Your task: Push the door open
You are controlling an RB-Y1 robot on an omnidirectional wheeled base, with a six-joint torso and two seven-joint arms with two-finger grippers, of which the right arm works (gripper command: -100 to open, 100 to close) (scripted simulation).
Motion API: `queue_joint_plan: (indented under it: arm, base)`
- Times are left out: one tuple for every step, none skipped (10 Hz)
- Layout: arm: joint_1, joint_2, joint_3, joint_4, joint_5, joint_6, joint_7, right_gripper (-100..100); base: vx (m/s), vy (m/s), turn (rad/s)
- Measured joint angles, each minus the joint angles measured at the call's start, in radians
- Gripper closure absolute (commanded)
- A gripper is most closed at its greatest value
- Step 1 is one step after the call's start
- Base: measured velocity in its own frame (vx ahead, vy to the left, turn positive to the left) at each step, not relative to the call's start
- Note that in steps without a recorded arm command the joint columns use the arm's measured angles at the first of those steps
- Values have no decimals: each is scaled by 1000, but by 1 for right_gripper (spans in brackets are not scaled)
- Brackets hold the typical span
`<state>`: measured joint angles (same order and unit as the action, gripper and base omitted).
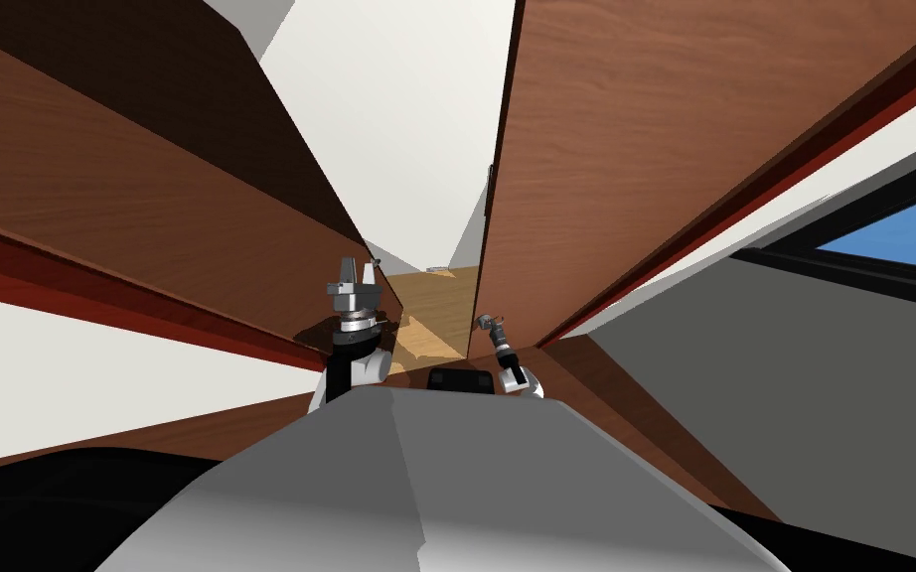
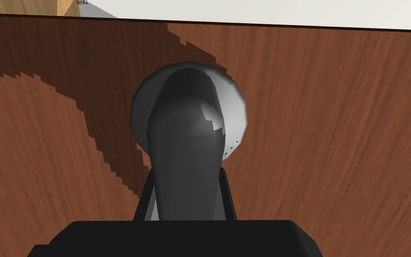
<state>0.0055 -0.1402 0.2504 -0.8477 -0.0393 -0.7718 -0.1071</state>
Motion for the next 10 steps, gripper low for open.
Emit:
queue_joint_plan:
  arm:
    - [-1,1,-1,0,-1,2,0,100]
    - [-2,2,-1,0,-1,3,0,100]
    - [-2,2,-1,0,-1,3,0,100]
    - [-1,2,-1,0,-2,3,-1,100]
    - [4,4,-3,4,-3,5,1,100]
    - [6,7,-7,8,-4,9,4,100]
    - [6,10,-13,15,-6,7,8,100]
    - [-4,14,-22,33,-9,-2,12,100]
    - [-4,17,-31,30,-13,-1,16,100]
    - [-3,19,-40,18,-16,9,21,100]
  base:
    - [0,0,0]
    - [0,0,0]
    - [0,0,0]
    - [121,23,-32]
    - [142,44,-28]
    - [168,66,-27]
    - [179,94,-43]
    - [174,79,-57]
    - [164,86,-33]
    - [163,77,-35]
